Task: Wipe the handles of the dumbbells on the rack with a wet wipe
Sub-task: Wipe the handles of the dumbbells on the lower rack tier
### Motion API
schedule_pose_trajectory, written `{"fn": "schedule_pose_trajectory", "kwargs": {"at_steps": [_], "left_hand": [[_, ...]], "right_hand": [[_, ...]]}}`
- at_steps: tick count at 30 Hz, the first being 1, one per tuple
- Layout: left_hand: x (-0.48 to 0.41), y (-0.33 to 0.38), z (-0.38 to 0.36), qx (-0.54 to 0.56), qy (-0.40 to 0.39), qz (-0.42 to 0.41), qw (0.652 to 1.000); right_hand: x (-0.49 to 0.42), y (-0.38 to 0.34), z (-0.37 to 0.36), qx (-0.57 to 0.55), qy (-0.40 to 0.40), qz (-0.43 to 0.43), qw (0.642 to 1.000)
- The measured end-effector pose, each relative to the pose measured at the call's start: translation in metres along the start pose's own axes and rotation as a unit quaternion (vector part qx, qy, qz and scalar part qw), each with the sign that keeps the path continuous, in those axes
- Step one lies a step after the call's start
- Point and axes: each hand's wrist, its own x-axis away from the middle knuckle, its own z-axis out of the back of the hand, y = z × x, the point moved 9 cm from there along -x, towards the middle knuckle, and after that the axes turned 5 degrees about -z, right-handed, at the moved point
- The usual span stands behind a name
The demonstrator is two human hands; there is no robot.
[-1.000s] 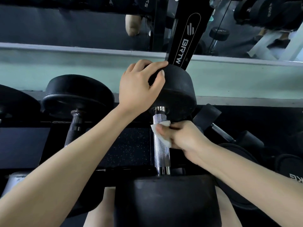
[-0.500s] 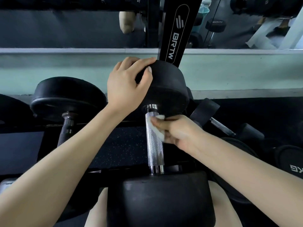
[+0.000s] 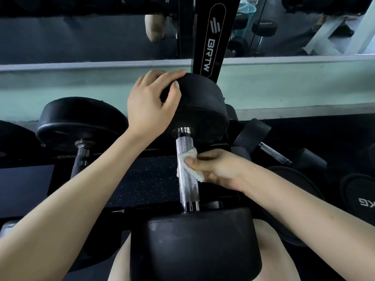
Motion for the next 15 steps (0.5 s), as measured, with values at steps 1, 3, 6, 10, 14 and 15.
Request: {"fn": "schedule_pose_trajectory", "kwargs": {"at_steps": [1, 3, 6, 10, 14, 15], "left_hand": [[0.000, 0.000, 0.000, 0.000, 0.000, -0.001, 1.000], [0.000, 0.000, 0.000, 0.001, 0.000, -0.001, 1.000], [0.001, -0.001, -0.001, -0.001, -0.002, 0.004, 1.000], [0.000, -0.002, -0.001, 0.003, -0.010, 0.007, 1.000], [0.000, -0.003, -0.002, 0.011, -0.013, 0.004, 1.000], [0.000, -0.003, -0.002, 0.013, -0.015, 0.004, 1.000]], "right_hand": [[0.003, 0.003, 0.001, 0.027, 0.001, 0.007, 1.000], [0.009, 0.010, 0.001, 0.066, -0.005, 0.014, 0.998], [0.014, 0.017, -0.001, 0.110, -0.015, 0.010, 0.994], [0.008, 0.023, 0.000, 0.007, -0.018, -0.027, 0.999], [0.001, 0.030, -0.003, -0.019, -0.027, -0.048, 0.998], [0.002, 0.031, -0.003, -0.006, -0.029, -0.044, 0.999]]}}
